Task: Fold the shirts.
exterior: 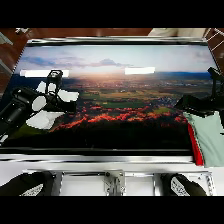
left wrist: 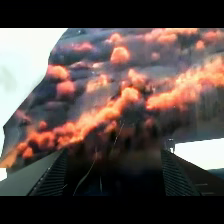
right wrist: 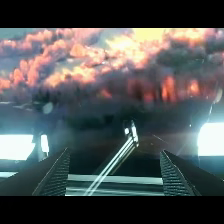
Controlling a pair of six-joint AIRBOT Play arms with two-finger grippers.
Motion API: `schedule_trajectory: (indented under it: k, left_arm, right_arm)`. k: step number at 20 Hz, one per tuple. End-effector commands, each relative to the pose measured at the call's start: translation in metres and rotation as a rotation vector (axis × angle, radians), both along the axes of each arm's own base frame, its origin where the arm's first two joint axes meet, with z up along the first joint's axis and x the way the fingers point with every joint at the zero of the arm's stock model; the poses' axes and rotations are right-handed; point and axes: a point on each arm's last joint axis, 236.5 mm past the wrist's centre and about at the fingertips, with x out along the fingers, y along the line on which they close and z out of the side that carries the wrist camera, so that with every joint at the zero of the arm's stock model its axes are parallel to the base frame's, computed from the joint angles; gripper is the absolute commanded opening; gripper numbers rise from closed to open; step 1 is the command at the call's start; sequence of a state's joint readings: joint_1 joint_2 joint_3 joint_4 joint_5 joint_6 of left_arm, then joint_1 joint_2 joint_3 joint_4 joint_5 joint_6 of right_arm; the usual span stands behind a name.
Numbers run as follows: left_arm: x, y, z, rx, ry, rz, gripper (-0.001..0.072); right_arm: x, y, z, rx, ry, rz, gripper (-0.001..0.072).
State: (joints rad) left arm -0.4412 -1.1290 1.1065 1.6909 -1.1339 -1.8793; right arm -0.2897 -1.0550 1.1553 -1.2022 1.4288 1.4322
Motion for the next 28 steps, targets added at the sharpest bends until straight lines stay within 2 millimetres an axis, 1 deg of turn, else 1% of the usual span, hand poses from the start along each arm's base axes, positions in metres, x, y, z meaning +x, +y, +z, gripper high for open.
schedule_trajectory:
  k: [1, 10, 12, 14, 20, 21, 22, 23, 27, 28]
  left_arm:
    - [0.000, 0.000, 0.000, 0.000, 0.000, 0.000, 0.0710]
    - [0.000, 0.000, 0.000, 0.000, 0.000, 0.000, 0.0711]
    - [0.000, 0.000, 0.000, 0.000, 0.000, 0.000, 0.0711]
    - [0.000, 0.000, 0.000, 0.000, 0.000, 0.000, 0.0711]
    - [-0.001, -0.002, -0.001, -0.010, 0.005, 0.001, 0.0709]
    - [0.003, 0.006, -0.001, 0.018, -0.003, 0.007, 0.0710]
    - [0.006, 0.020, -0.004, 0.041, 0.004, 0.039, 0.0713]
    - [0.007, 0.040, -0.008, 0.047, 0.034, 0.106, 0.0720]
    - [0.016, 0.149, -0.027, 0.057, 0.107, 0.412, 0.0720]
    - [0.015, 0.169, -0.037, 0.055, 0.137, 0.467, 0.0720]
  right_arm:
    - [0.000, 0.000, 0.000, 0.000, 0.000, 0.001, 0.0676]
    - [0.000, 0.001, 0.000, 0.002, 0.000, 0.000, 0.0676]
    - [0.002, 0.004, 0.002, 0.016, -0.007, 0.001, 0.0676]
    - [0.003, 0.003, 0.002, 0.027, -0.001, -0.038, 0.0676]
    - [-0.010, 0.007, -0.001, 0.035, 0.049, -0.009, 0.0676]
    - [-0.009, 0.007, -0.001, 0.032, 0.045, -0.001, 0.0676]
    - [-0.008, 0.006, -0.001, 0.030, 0.039, -0.002, 0.0676]
    - [-0.006, 0.005, 0.000, 0.026, 0.030, -0.004, 0.0676]
    - [0.001, 0.003, 0.000, 0.011, -0.003, 0.017, 0.0676]
    - [0.002, 0.003, -0.001, 0.010, -0.004, 0.021, 0.0676]
